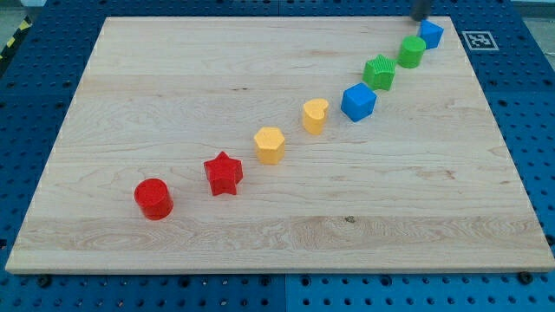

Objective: Slide the blue triangle closer to the yellow hexagon

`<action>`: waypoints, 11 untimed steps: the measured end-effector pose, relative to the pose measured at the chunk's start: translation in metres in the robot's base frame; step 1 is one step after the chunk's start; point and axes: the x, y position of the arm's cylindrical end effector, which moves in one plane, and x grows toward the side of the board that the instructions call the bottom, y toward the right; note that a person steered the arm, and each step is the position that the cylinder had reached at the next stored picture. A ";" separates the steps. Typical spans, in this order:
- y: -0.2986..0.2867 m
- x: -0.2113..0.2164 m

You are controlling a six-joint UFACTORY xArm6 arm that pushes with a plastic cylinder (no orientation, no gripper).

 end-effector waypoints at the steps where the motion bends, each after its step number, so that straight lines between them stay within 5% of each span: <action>1: 0.027 0.020; 5: 0.011 0.057; 8: -0.073 0.061; 11: -0.178 0.129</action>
